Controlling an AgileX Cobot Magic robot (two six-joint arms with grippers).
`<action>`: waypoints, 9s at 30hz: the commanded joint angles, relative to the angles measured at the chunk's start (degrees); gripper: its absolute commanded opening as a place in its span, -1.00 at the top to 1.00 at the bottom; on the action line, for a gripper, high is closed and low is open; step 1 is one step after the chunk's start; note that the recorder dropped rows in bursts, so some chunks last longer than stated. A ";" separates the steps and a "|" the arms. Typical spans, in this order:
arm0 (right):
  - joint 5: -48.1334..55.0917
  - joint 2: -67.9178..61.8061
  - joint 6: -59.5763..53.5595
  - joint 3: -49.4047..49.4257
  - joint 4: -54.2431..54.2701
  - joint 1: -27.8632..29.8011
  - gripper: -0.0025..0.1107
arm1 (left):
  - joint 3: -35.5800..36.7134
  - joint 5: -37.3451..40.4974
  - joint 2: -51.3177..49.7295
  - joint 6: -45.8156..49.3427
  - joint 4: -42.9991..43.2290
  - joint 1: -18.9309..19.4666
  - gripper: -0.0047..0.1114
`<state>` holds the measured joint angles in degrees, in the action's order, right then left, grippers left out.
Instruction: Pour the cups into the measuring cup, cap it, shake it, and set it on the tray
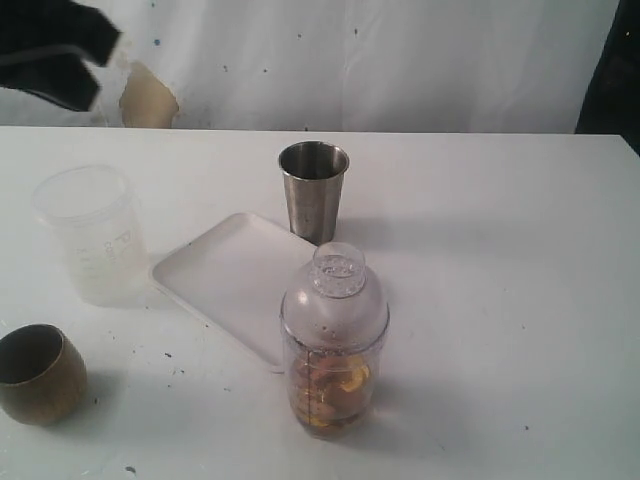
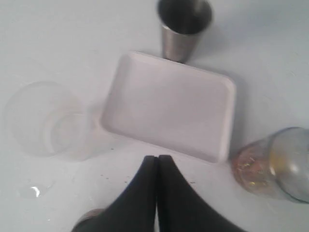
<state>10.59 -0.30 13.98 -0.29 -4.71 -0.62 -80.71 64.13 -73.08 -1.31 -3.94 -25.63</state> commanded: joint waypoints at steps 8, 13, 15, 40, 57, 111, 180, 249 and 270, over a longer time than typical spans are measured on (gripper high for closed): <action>-0.43 0.30 -0.27 0.29 0.02 -0.04 0.96 | 26.98 -23.06 26.79 -2.23 -4.76 19.47 0.92; -0.43 0.30 -0.27 0.29 0.02 -0.04 0.96 | 36.50 -31.38 38.21 -3.15 -4.63 19.75 0.92; -0.43 0.30 -0.27 0.29 0.02 -0.04 0.96 | 39.94 -33.29 42.31 -3.15 -4.12 19.75 0.92; -0.43 0.30 -0.27 0.29 0.13 -0.04 0.96 | 80.51 -60.19 73.08 -5.17 -8.77 19.65 0.92; -12.03 0.30 0.53 0.29 0.02 -0.04 0.96 | 80.71 -58.51 73.08 0.25 -7.15 19.65 0.92; -80.56 -107.18 -1.77 -19.85 -54.93 -5.25 -0.51 | 80.71 -50.82 73.08 0.04 0.55 19.65 0.92; -80.56 -107.21 7.66 -29.93 -41.48 -22.98 -0.79 | 80.71 -50.82 73.08 0.04 0.55 19.65 0.92; -18.04 -77.90 19.16 -43.23 0.21 -38.26 0.96 | 80.71 -50.82 73.08 0.04 0.55 19.65 0.92; -21.07 -81.08 -26.58 -46.34 -24.77 -41.78 0.96 | 80.71 -50.82 73.08 0.04 0.55 19.65 0.92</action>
<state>-9.22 -82.44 2.72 -46.23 -12.04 -41.87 -0.30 13.21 -0.26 -1.33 -3.53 -5.78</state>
